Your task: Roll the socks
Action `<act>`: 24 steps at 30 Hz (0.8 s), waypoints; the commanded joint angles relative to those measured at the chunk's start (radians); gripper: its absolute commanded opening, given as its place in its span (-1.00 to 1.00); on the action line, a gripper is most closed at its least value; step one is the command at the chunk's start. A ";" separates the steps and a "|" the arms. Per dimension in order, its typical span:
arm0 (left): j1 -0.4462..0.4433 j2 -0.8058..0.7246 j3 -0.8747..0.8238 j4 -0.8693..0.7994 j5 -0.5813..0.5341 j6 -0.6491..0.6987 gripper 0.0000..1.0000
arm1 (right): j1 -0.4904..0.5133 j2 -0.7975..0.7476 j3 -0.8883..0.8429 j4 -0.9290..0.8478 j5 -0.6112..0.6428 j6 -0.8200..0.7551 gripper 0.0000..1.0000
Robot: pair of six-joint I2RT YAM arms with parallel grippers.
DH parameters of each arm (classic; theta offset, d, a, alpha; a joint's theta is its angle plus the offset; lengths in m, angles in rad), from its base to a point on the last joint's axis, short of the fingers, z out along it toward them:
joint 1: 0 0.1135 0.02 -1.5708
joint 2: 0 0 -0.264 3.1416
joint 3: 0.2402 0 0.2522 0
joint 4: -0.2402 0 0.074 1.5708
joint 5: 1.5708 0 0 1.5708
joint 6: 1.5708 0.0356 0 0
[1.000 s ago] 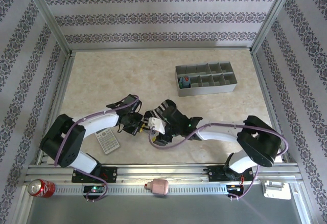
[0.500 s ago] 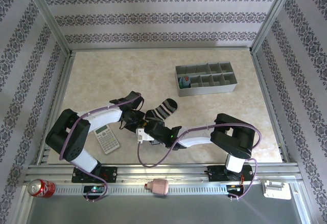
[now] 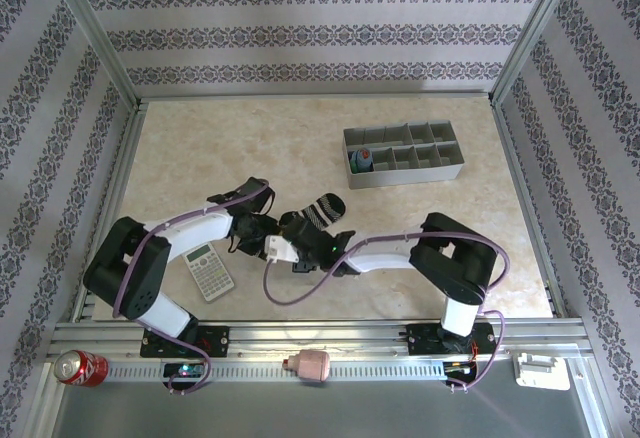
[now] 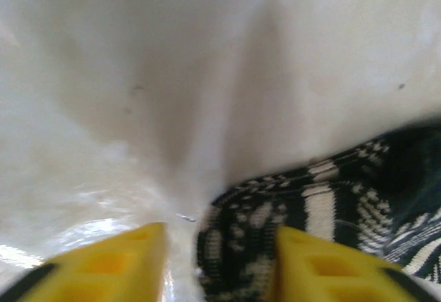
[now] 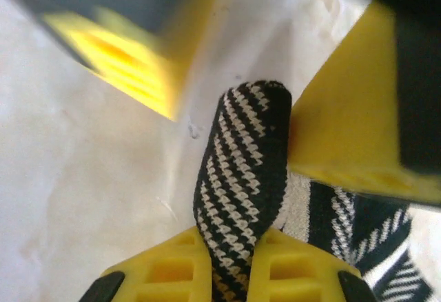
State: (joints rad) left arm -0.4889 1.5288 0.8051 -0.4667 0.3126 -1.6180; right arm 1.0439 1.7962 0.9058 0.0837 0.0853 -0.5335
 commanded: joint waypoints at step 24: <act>-0.010 -0.159 -0.214 0.404 -0.029 0.053 0.12 | -0.362 0.293 0.139 -0.403 -0.877 0.398 -1.00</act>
State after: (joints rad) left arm -0.4828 1.3540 0.5972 -0.1734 0.2901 -1.5852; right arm 0.6884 1.9934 1.0943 -0.0929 -0.8085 -0.1719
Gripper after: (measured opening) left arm 0.555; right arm 0.104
